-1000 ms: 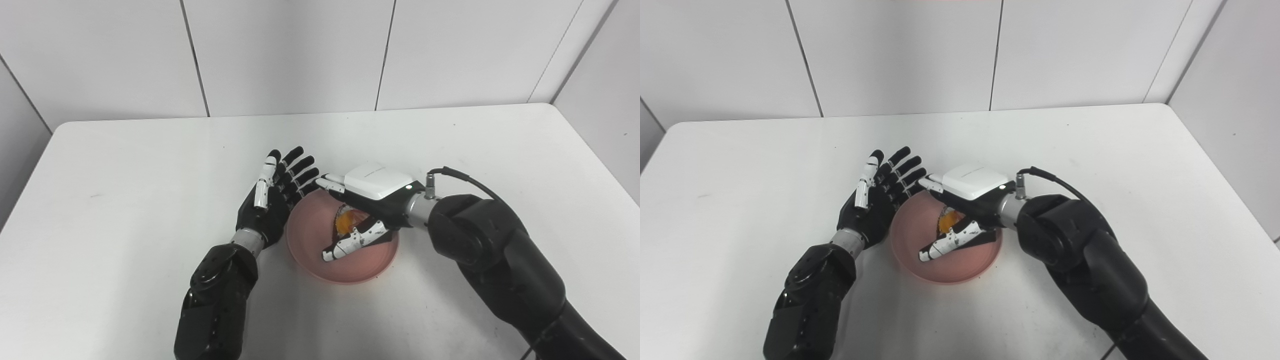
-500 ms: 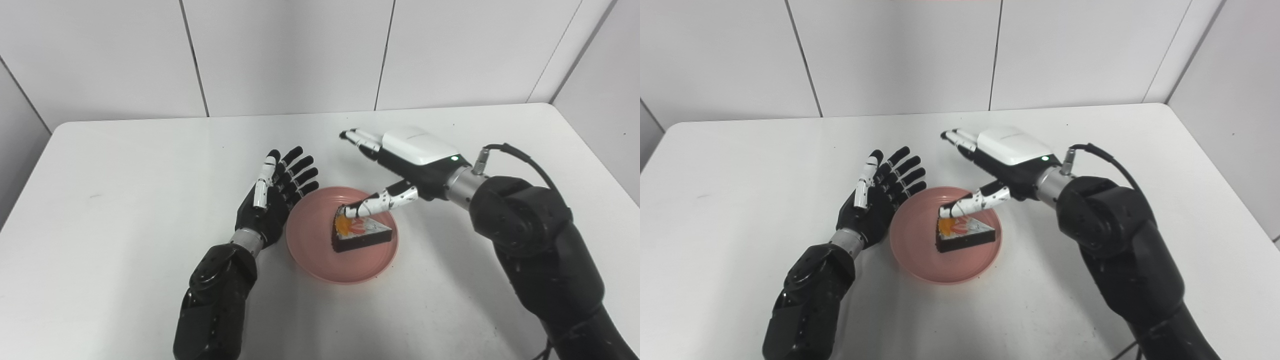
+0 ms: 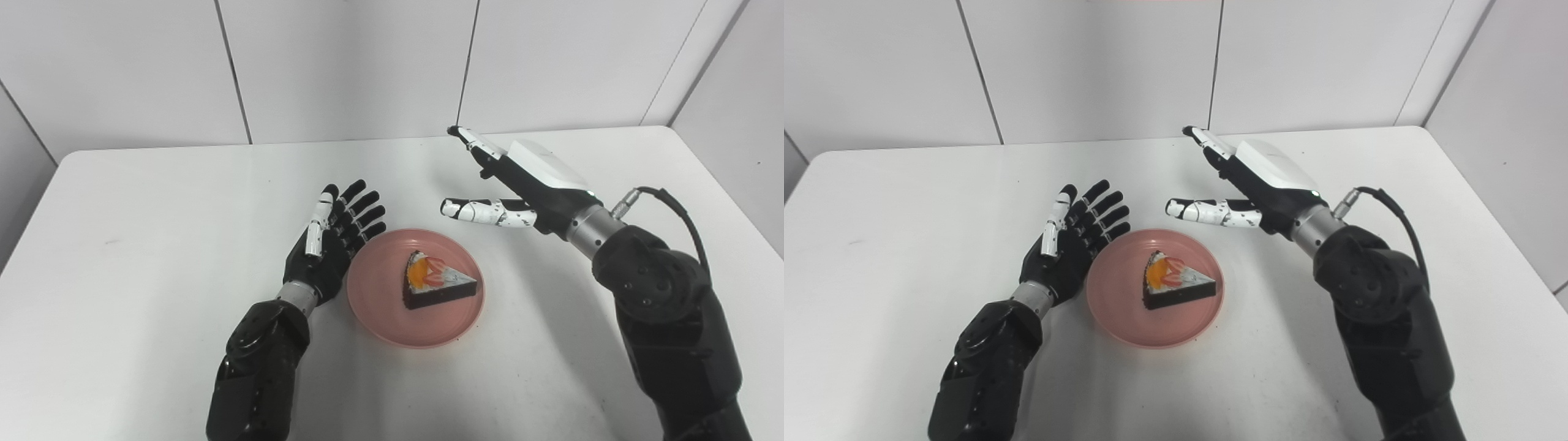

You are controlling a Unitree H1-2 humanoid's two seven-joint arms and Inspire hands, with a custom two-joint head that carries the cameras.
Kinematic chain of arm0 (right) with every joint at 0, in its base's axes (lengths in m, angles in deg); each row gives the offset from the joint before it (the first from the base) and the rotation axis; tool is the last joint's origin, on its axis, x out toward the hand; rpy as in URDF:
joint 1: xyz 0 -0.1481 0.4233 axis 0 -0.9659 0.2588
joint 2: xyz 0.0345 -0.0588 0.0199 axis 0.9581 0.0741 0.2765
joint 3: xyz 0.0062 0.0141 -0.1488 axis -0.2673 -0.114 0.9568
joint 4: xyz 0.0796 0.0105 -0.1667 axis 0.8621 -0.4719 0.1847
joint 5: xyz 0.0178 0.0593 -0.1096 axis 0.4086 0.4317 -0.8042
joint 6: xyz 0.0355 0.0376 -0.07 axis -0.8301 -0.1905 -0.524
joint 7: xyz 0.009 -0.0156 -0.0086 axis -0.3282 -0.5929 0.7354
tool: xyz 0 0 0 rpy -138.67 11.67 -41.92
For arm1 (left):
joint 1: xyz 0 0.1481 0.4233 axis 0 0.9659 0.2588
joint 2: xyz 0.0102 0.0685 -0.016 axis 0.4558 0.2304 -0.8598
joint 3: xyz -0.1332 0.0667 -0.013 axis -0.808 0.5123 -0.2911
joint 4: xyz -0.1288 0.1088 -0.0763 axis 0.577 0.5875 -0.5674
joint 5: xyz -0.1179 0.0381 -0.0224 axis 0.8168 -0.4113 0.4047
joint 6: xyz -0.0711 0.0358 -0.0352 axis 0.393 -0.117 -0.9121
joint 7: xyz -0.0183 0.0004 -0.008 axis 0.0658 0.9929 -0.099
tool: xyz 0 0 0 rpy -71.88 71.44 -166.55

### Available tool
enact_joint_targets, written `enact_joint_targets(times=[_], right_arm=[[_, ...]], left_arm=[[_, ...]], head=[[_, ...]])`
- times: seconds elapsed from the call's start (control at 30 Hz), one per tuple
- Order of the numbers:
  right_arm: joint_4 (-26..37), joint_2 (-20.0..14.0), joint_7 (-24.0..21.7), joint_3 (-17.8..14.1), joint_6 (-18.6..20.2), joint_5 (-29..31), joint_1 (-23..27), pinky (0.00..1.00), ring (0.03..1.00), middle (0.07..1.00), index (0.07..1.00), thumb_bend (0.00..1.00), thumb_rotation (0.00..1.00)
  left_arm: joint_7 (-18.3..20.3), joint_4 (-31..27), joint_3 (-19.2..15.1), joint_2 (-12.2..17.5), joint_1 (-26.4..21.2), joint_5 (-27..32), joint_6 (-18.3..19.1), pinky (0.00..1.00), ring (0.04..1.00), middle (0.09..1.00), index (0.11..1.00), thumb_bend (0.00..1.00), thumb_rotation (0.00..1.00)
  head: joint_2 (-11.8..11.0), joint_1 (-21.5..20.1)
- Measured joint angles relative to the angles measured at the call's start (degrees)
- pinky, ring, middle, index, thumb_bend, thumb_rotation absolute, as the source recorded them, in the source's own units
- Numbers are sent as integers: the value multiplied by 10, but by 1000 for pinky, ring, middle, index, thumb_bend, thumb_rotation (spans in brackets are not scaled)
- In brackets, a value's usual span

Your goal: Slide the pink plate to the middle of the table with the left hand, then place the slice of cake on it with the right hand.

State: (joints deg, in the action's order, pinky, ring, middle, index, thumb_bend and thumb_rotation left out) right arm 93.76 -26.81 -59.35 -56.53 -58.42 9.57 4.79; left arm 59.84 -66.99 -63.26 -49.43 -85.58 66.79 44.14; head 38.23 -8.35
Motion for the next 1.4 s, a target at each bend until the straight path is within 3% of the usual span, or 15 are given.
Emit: enact_joint_targets(times=[0.07,0.23,0.37,0.43,0.77,0.93,1.4], right_arm=[[-9,8,25,-5,3,14,-10,865,983,1000,1000,905,1000],[-28,50,102,-35,4,59,-45,864,983,1000,1000,886,1000],[-60,131,207,-96,-21,144,-74,912,999,1000,1000,962,1000],[-82,155,239,-103,-41,173,-96,933,1000,1000,1000,962,1000],[-107,170,311,-107,-73,265,-132,980,1000,1000,1000,912,1000],[-135,200,325,-110,-105,333,-157,1000,1000,1000,1000,867,1000],[-151,223,357,-107,-122,407,-194,1000,1000,1000,1000,848,1000]], left_arm=[[1,1,0,2,0,0,-2,856,864,885,888,441,1000],[6,0,-2,9,4,0,-14,849,859,888,886,452,1000],[1,-16,-3,11,19,-6,-32,845,854,877,884,456,1000],[-1,-20,-3,11,28,-9,-46,851,859,883,890,463,1000],[-10,-30,2,24,55,-50,-114,888,882,902,906,493,1000],[-14,-39,5,27,71,-66,-139,901,892,918,921,483,1000],[-14,-57,26,45,94,-92,-160,913,914,935,939,506,1000]], head=[[-4,-3],[-6,-4],[-10,-17],[-11,-18],[-11,-20],[-11,-21],[-6,-30]])
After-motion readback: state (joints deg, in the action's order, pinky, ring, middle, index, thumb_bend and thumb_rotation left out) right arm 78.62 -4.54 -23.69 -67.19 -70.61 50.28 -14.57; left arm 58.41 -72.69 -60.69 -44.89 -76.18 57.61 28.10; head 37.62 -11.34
